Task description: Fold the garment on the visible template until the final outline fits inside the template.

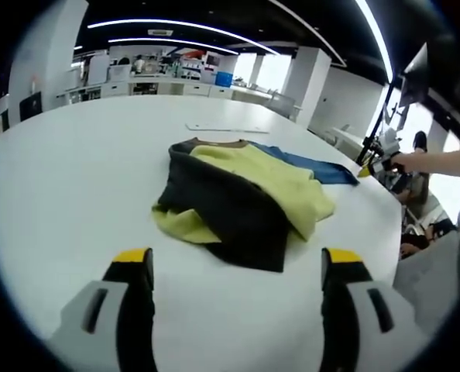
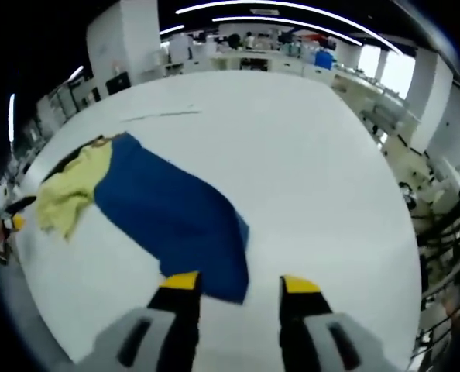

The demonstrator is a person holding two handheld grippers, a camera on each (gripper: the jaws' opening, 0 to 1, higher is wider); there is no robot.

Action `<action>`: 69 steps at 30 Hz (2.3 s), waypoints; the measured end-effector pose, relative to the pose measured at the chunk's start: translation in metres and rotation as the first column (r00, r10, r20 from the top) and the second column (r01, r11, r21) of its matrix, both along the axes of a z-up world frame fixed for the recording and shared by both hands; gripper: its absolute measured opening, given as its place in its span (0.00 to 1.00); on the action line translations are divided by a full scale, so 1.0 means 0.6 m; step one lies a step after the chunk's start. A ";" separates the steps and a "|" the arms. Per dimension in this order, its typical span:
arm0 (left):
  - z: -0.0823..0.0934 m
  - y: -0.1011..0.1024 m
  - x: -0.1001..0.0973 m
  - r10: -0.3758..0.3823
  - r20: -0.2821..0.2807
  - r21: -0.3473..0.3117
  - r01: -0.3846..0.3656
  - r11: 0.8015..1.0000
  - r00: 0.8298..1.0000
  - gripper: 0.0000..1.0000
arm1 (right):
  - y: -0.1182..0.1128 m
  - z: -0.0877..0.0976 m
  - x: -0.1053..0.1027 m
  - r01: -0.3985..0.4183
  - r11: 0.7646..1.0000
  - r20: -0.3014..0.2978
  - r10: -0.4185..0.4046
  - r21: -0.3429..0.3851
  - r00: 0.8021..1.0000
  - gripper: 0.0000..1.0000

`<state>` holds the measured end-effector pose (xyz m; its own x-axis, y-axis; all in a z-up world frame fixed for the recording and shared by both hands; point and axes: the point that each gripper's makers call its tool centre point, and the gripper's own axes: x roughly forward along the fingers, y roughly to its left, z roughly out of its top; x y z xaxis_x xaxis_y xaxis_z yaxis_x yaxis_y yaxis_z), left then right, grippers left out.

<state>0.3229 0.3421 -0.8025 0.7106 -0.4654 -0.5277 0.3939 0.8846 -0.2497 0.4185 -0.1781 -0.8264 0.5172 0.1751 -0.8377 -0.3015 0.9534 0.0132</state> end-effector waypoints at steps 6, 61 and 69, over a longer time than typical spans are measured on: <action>-0.001 0.001 -0.003 0.007 -0.003 -0.002 -0.007 1.000 1.000 0.86 | 0.001 -0.005 -0.012 0.019 1.000 -0.020 -0.018 0.020 1.000 0.23; -0.011 0.002 -0.012 0.027 -0.029 -0.005 -0.027 1.000 0.999 0.86 | -0.099 -0.015 0.028 0.160 0.986 -0.037 -0.161 -0.047 0.986 0.00; -0.009 0.007 -0.013 0.032 -0.025 -0.006 -0.032 0.999 0.999 0.86 | -0.096 -0.001 0.031 0.158 0.987 -0.005 -0.158 -0.021 0.987 0.06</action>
<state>0.3148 0.3463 -0.8081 0.7115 -0.4462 -0.5429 0.3593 0.8949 -0.2647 0.4372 -0.2360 -0.8272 0.5317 0.0741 -0.8437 -0.1468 0.9891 -0.0056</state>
